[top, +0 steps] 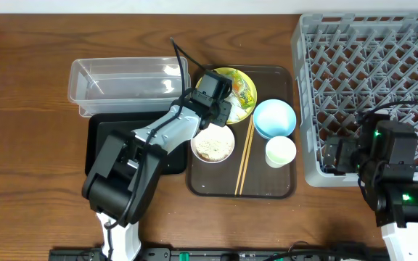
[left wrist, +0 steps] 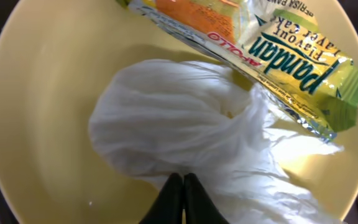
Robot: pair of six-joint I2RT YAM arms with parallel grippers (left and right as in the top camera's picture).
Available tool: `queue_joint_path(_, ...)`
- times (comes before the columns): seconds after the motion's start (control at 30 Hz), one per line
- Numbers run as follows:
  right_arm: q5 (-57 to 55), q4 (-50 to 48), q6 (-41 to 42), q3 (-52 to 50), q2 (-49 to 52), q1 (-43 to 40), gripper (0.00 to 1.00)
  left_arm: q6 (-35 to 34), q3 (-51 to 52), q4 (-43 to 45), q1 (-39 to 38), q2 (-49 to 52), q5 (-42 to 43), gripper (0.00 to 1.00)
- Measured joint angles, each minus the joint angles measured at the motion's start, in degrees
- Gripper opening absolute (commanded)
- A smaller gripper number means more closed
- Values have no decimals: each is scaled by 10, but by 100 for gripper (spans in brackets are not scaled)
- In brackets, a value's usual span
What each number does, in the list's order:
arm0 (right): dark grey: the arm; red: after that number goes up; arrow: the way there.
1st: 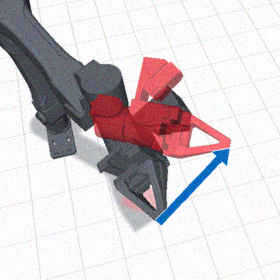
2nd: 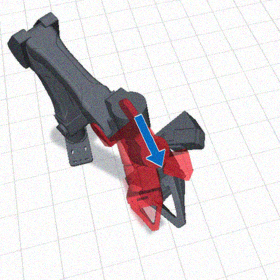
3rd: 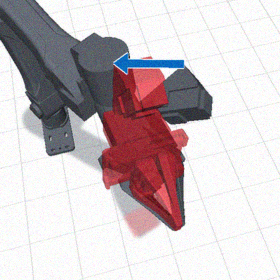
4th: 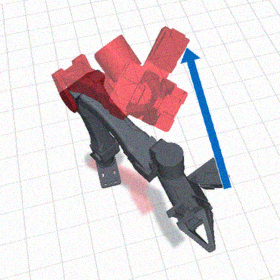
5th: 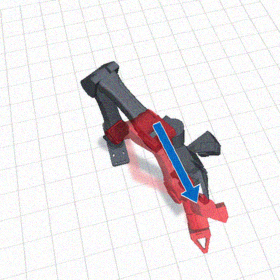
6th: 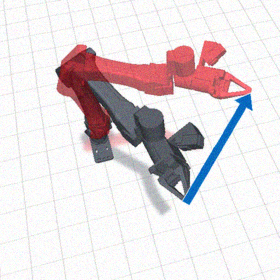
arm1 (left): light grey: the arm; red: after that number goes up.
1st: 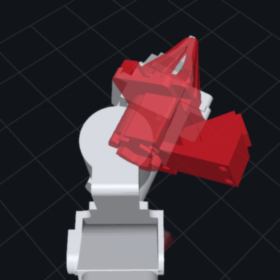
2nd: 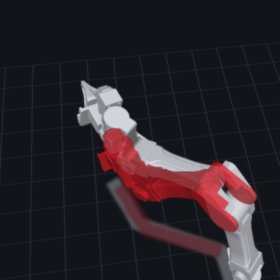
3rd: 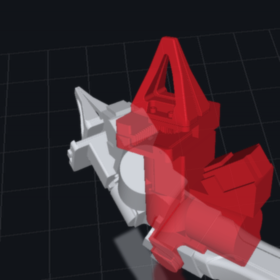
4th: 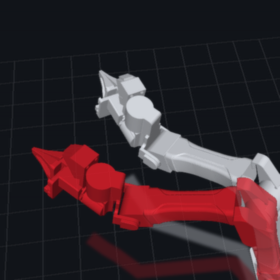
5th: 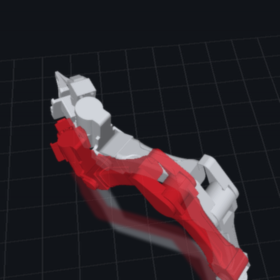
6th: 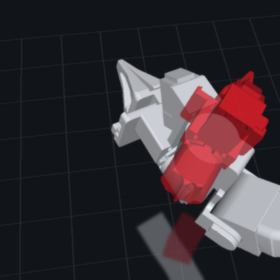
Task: Sort waste into correct bins and load items into the dishwasher rack
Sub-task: 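Grasp the tissue with the left gripper and drop it into the clear bin, then lower the left gripper onto the green snack wrapper and grasp it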
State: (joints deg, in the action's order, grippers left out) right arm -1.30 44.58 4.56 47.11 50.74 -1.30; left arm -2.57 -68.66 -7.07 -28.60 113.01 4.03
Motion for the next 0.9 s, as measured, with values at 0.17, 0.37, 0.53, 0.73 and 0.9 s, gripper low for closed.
queue_joint_path(0.17,0,0,0,0,0,0,99,0,0,-15,9,-66,0,6)
queue_joint_path(0.37,1,0,0,0,0,0,99,0,0,-54,54,-195,-30,6)
queue_joint_path(0.53,1,0,0,0,0,0,99,0,0,-73,119,-224,-74,7)
queue_joint_path(0.73,0,0,0,0,0,0,99,0,0,-78,164,-213,-92,78)
queue_joint_path(0.9,1,0,0,0,0,0,99,-2,0,-71,163,-213,-77,88)
